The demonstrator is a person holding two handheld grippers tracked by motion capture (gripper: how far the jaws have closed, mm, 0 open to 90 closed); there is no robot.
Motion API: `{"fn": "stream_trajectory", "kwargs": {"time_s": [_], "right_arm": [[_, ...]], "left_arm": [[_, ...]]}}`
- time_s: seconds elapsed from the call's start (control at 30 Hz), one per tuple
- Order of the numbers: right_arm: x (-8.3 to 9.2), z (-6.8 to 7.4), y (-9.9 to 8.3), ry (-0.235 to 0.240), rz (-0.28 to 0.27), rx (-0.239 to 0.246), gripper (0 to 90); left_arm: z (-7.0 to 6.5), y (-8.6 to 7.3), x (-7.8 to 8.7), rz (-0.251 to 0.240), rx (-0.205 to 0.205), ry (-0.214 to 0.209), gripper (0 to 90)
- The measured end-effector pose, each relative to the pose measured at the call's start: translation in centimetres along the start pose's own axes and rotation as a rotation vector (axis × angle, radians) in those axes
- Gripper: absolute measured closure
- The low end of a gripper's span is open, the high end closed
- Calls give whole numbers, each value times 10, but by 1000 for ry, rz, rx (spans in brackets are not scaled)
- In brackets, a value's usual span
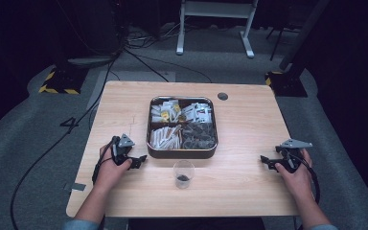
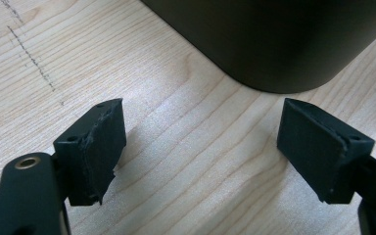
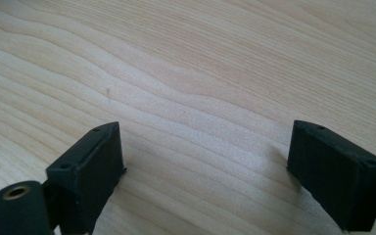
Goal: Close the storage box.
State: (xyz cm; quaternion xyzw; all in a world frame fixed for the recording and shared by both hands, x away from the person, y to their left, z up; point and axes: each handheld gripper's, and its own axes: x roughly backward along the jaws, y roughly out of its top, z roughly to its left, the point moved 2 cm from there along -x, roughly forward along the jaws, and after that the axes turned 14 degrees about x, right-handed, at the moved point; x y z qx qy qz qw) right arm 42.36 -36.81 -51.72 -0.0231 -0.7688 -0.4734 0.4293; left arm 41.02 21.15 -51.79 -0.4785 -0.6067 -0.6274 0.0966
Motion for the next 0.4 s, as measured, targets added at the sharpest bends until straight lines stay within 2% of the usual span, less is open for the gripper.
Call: {"fn": "stream_trajectory", "kwargs": {"time_s": [0.4], "right_arm": [[-1, 0, 0, -11, 10, -10, 98]], "left_arm": [[0, 1, -1, 4, 1, -3, 186]]}}
